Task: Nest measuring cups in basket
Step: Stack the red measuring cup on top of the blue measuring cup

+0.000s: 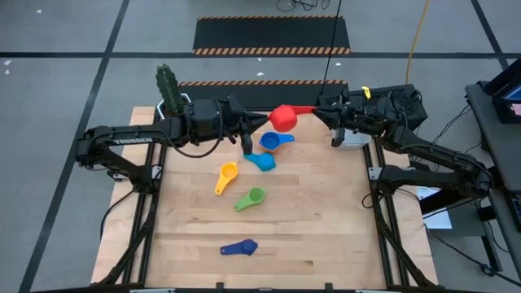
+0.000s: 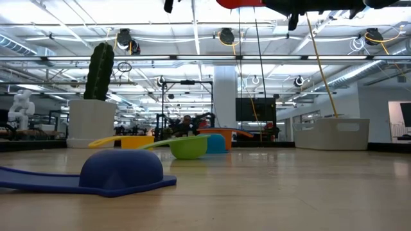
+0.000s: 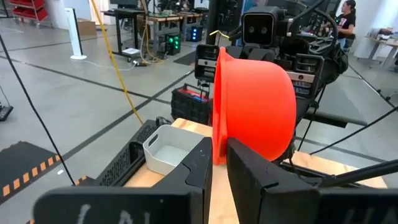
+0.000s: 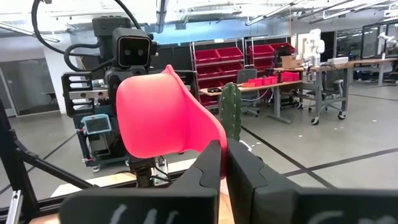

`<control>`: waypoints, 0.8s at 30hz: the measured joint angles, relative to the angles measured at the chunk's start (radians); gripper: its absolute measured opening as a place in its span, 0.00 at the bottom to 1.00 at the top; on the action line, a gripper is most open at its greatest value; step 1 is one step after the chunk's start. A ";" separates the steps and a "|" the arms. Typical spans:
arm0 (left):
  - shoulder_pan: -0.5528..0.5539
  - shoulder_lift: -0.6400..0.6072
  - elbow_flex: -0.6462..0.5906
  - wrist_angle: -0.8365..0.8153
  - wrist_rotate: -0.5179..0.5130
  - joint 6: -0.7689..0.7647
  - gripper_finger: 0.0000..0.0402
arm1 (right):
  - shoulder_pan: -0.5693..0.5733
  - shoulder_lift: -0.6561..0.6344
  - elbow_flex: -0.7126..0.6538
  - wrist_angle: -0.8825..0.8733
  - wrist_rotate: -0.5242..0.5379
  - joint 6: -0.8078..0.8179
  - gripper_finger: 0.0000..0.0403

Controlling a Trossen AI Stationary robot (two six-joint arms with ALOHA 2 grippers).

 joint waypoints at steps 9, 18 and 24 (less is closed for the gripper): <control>0.020 0.018 0.002 0.019 0.002 0.000 0.28 | -0.001 0.003 0.000 0.013 0.003 0.010 0.00; 0.019 0.032 0.002 0.008 0.020 0.000 0.25 | -0.001 0.003 0.000 0.014 0.014 0.010 0.00; 0.019 0.034 0.002 0.002 0.020 0.019 0.14 | -0.001 0.003 0.000 0.015 0.024 0.010 0.00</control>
